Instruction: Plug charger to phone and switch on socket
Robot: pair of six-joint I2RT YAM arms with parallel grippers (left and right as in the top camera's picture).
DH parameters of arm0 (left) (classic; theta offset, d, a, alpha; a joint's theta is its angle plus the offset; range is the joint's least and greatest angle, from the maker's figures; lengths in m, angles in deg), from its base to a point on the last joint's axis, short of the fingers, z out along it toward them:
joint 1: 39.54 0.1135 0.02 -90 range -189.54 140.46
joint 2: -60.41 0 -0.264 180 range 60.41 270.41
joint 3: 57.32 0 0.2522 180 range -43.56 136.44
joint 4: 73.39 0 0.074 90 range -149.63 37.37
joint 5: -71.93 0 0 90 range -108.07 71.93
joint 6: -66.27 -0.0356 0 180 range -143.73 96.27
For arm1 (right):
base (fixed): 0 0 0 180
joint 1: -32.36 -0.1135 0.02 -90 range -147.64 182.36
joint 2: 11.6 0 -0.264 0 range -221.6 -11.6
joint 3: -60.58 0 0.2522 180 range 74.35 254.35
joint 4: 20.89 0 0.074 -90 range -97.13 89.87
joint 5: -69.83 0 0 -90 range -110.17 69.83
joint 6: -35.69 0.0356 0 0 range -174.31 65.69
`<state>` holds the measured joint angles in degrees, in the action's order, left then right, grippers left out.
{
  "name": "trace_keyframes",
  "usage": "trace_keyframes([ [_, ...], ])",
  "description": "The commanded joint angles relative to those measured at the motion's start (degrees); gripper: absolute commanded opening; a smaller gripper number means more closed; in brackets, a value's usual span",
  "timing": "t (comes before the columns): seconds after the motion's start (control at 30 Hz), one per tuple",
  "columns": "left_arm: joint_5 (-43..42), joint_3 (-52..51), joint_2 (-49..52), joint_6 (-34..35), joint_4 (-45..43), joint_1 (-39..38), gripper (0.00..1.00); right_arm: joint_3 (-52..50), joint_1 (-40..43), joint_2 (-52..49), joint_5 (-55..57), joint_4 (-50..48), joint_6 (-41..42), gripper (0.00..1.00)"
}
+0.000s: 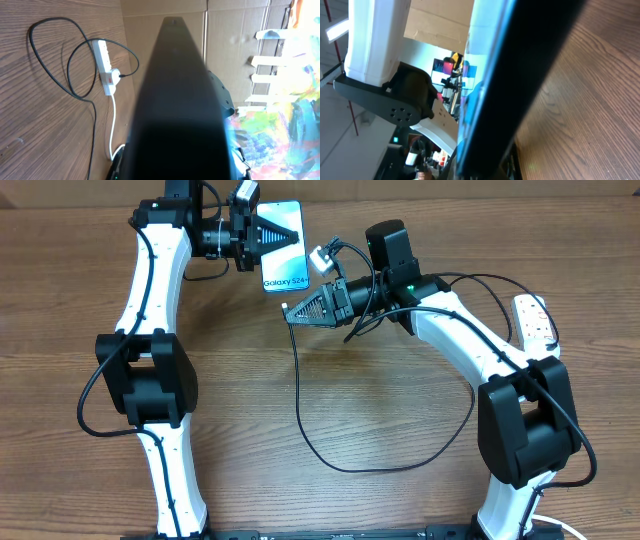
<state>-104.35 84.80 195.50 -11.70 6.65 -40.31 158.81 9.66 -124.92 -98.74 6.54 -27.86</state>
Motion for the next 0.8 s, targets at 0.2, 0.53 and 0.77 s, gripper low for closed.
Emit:
trace_keyframes([
  [0.2,1.0,1.2,-0.9,-0.5,0.7,-0.4,0.04,1.2,0.2,1.4,2.0,-0.6,1.8,0.04],
  [0.53,2.9,1.2,-0.9,-0.5,2.1,-0.4,0.04,1.2,0.7,1.4,1.8,-1.0,2.1,0.04],
  [0.77,2.8,1.2,-0.9,-0.5,2.5,-0.4,0.04,1.2,0.8,1.4,2.0,-1.0,2.1,0.04],
])
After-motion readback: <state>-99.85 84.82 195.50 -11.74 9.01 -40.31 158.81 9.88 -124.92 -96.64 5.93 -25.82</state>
